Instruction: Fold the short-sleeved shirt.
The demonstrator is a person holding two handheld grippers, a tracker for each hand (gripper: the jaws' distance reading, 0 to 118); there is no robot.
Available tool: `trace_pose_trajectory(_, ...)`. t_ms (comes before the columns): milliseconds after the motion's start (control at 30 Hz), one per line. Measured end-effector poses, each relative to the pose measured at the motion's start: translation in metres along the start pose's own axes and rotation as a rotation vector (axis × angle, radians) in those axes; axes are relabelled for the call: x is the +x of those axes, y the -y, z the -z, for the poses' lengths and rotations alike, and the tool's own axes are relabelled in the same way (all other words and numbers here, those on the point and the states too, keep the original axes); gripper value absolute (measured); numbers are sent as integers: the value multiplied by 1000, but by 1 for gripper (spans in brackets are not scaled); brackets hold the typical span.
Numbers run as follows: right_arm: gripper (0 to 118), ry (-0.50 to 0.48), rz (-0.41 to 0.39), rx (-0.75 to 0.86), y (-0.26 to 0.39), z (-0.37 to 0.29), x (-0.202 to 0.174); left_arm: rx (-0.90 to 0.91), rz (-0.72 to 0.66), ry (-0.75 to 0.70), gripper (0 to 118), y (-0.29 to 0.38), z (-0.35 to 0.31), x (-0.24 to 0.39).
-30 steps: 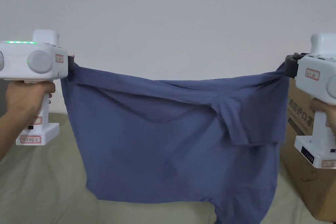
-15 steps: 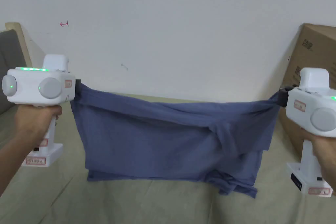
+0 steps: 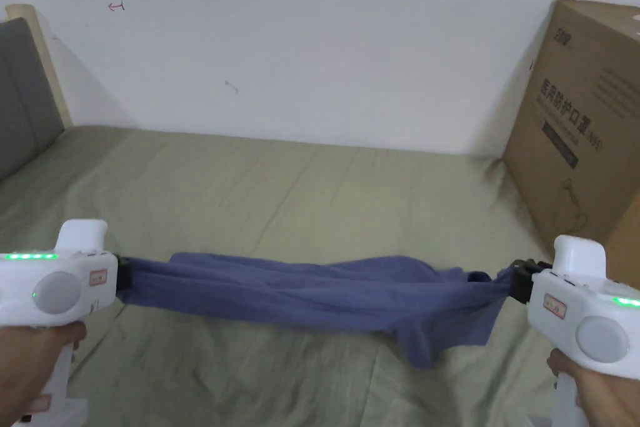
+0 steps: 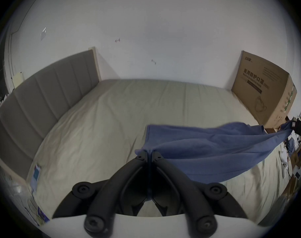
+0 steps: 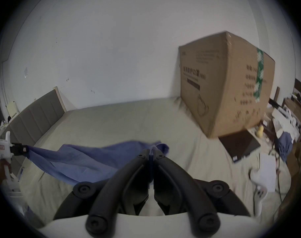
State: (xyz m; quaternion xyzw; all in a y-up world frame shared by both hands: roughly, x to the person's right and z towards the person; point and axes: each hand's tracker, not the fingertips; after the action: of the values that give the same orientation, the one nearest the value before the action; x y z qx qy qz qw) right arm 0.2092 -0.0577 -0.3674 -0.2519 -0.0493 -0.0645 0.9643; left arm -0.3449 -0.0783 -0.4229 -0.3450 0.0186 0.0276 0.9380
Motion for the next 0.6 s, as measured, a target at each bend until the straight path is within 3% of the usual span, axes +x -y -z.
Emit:
trace_pose_trajectory(333,3,-14,32,-130,126,-94,26,-130,-99,-9,3,124,-66,-36)
trace_pose_trajectory(600,3,32,43,-313,206,-113,31,-274,-140,-63,3,196,-77,-55)
